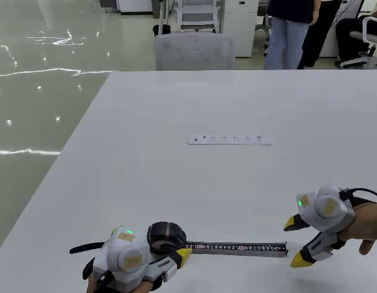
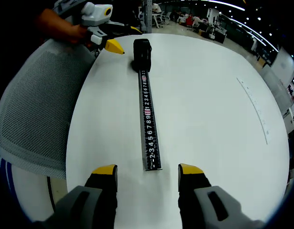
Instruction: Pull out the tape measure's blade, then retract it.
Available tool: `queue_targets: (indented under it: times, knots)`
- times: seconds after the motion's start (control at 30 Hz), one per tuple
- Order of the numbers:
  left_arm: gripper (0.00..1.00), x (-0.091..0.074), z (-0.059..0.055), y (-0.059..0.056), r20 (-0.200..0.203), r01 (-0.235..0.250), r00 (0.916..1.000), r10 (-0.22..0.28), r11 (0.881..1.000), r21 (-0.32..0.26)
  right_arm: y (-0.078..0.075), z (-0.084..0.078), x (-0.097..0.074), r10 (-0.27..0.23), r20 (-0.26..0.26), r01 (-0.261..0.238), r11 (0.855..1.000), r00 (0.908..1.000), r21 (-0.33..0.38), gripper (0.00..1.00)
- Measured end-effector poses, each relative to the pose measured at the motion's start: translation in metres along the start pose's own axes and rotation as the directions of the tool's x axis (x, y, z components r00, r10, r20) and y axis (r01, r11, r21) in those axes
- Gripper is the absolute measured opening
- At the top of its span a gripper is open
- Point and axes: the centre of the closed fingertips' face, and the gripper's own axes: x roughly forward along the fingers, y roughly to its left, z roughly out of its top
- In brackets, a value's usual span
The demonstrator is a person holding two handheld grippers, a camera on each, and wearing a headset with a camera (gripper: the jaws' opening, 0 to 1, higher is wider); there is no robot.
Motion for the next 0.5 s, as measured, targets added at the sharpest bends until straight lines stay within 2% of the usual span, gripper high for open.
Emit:
queue_targets:
  times: [0.07, 0.17, 0.33, 0.5]
  knots:
    - [1.00, 0.001, -0.003, 0.006, -0.008, -0.015, 0.9999, 0.014, 0.999, -0.041, 0.001, -0.002, 0.004, 0.016, -0.020, -0.017, 1.000, 0.9997, -0.015, 0.44]
    - [1.00, 0.001, -0.005, 0.010, -0.017, -0.025, 0.9996, 0.024, 0.998, -0.051, 0.000, -0.005, 0.010, 0.029, -0.039, -0.030, 0.999, 0.9988, -0.026, 0.40]
    - [1.00, 0.000, -0.005, 0.008, -0.017, -0.021, 0.9997, 0.020, 0.998, -0.056, -0.005, -0.006, 0.012, 0.027, -0.044, -0.027, 0.999, 0.9987, -0.019, 0.27]
    - [1.00, 0.001, -0.006, 0.005, -0.022, -0.013, 0.9997, 0.012, 0.999, -0.047, -0.007, -0.011, 0.019, 0.030, -0.059, -0.030, 0.999, 0.9978, -0.013, 0.26]
